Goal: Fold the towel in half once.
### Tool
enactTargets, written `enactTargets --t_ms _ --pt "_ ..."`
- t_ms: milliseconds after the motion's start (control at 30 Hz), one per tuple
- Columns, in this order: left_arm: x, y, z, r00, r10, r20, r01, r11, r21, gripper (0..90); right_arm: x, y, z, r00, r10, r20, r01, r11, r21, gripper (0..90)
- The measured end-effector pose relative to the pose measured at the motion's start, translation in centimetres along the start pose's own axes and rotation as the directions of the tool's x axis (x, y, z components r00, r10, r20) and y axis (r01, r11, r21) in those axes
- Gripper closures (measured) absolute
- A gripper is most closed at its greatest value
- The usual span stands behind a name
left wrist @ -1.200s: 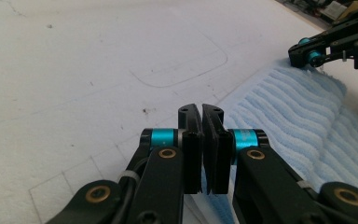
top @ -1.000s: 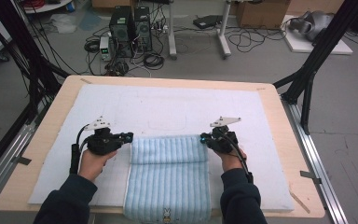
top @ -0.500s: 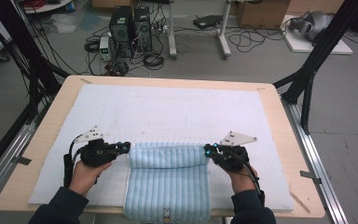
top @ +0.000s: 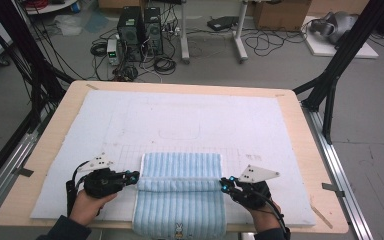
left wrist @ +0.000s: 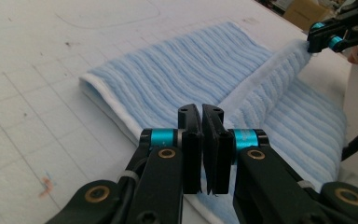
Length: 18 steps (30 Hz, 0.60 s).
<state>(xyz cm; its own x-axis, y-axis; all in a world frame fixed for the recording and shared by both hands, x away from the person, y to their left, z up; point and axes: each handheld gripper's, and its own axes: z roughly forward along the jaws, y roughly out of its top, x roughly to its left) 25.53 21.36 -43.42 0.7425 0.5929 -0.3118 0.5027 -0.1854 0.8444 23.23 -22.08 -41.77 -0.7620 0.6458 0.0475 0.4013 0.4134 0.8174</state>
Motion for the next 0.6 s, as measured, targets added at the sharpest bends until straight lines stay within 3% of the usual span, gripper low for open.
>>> enactTargets --t_ms 200,300,400,500,600 --pt "-0.3 -1.0 0.0 0.9999 -0.007 0.010 0.007 0.9998 0.017 82.0 1.0 -1.4 -0.1 0.9996 -0.011 -0.026 0.012 0.999 0.039 82.7" --pt "0.1 -0.7 -0.1 0.9984 -0.051 -0.024 0.050 0.9985 -0.021 55.5 0.9 -1.7 -0.3 0.9995 0.006 -0.030 -0.005 0.999 0.035 74.9" --pt "0.7 -0.2 -0.2 0.9968 -0.059 -0.054 0.055 0.9967 -0.060 42.7 0.5 -1.3 -0.6 0.9995 0.022 -0.023 -0.022 1.000 -0.009 66.9" --pt "1.2 0.4 -0.1 0.9944 -0.072 -0.078 0.065 0.9940 -0.088 41.4 -0.2 -0.7 -0.7 0.9990 0.045 -0.001 -0.045 0.998 -0.045 61.8" --pt "1.9 0.9 0.6 0.9909 -0.086 -0.103 0.077 0.9929 -0.091 40.1 -1.0 0.1 -0.1 0.9969 0.064 0.046 -0.061 0.997 -0.047 57.7"
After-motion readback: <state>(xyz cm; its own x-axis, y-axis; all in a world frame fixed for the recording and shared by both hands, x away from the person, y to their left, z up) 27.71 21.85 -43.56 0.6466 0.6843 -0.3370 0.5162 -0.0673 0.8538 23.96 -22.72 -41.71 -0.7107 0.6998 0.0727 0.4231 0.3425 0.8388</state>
